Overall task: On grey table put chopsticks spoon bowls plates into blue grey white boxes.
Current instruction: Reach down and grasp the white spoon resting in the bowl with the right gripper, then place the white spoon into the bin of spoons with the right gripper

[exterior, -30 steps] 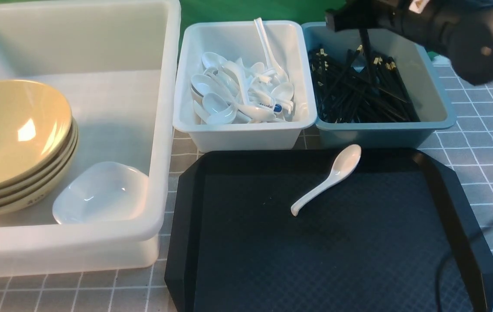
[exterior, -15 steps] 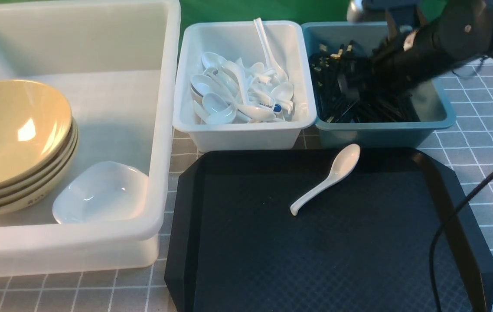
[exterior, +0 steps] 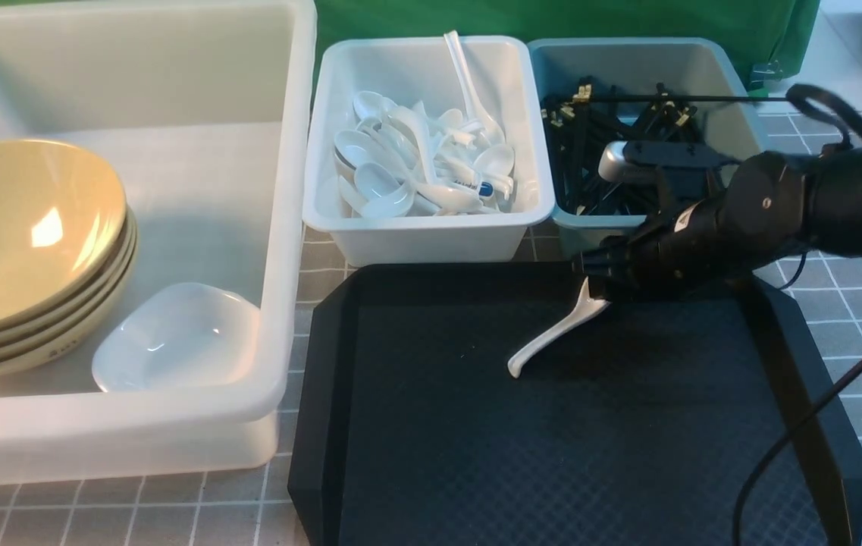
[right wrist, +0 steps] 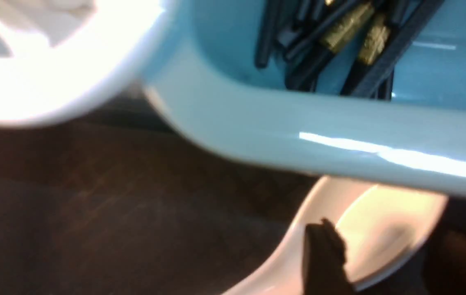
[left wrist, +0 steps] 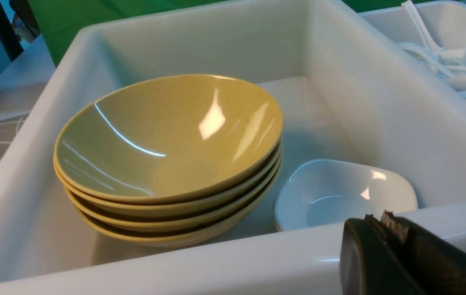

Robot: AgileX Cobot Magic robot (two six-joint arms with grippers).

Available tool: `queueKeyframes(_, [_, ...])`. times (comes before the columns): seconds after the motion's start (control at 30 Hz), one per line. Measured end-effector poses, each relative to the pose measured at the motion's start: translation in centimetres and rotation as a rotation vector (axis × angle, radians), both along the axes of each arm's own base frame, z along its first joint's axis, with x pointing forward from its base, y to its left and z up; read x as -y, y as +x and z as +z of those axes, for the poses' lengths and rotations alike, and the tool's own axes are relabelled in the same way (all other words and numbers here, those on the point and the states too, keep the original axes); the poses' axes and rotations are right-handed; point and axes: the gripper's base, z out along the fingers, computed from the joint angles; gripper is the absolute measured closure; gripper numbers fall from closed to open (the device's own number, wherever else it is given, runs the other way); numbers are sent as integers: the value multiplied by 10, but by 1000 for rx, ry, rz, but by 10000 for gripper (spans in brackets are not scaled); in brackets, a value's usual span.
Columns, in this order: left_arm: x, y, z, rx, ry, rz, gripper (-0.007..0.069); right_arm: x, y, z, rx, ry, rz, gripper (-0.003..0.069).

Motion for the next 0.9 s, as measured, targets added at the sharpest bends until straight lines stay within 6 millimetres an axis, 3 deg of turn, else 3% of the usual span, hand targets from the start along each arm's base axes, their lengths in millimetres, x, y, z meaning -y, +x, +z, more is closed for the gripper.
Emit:
queueKeyframes(0.13, [0,0,0,1,1,0,636,0,-1,-1,1,-24,42,537])
queueKeyframes(0.2, [0,0,0,1,1,0,636,0,-3,2,-3,-35,64,596])
queueKeyframes(0.43, [0,0,0,1,2,1,636,-11,-26,38,-7,-58,197,607])
queueKeyframes(0.53, [0,0,0,1,2,1,636,-36,-42,68,104,-48,301,607])
queueKeyframes(0.63, [0,0,0,1,2,1,636,-60,-45,100,289,-8,346,607])
queueKeyframes(0.8, [0,0,0,1,2,1,636,-88,-15,160,734,86,292,606])
queueKeyframes(0.9, [0,0,0,1,2,1,636,-100,18,173,862,106,252,566])
